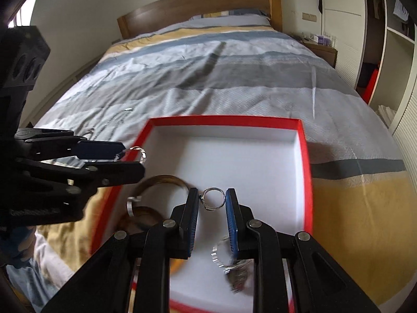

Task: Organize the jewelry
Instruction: 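Open the left tool over the red box while the right tool drops the ring inside, then withdraw both open tools from the box back toward the remaining jewelry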

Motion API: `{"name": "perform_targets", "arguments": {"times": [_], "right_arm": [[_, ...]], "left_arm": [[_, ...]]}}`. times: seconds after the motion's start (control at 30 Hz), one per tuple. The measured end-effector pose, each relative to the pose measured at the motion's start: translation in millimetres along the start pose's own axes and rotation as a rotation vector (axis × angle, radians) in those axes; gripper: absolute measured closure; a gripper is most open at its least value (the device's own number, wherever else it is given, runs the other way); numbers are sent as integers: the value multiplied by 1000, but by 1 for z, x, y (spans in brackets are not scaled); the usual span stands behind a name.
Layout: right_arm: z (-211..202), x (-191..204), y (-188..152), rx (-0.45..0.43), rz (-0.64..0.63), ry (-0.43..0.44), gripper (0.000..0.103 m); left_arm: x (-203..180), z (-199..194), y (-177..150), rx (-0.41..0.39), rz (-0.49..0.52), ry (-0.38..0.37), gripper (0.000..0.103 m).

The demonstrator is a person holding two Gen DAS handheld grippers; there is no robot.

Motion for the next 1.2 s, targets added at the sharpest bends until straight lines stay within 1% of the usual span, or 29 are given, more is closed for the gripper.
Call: {"name": "perform_targets", "arguments": {"times": [0.13,0.3,0.4,0.6,0.9,0.93,0.97,1.03,1.2], "right_arm": [[11,-8,2,36,11,-5,82],[22,-5,1,66,-23,-16,82],[29,-7,-4,88,-20,-21,82],[29,-9,-7,76,-15,-11,82],[24,-9,-10,72,2,-6,81],[22,-8,-10,69,3,-5,79],[20,-8,-10,65,5,-3,76],[14,-6,-10,54,8,-1,74],[-3,-2,-11,33,11,-11,73]], "left_arm": [[-4,25,6,25,4,16,64],[-3,43,4,52,-3,33,63],[3,47,3,47,-31,21,63],[9,50,4,48,-66,9,63],[9,47,2,68,-87,-19,62],[9,45,1,69,-89,-24,62],[8,43,0,67,-89,-28,62],[6,37,-2,62,-88,-31,62],[7,14,-5,39,-92,-30,62]]}}
Point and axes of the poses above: each gripper's, at about its wrist camera, not at the fingertips, and z roughly the way its jaws point, x to its left, y to its top, the point moved 1 cm from there along z, roughly the way its jaws point, and after that the axes turned 1 degree about z, right-handed, at the moved point
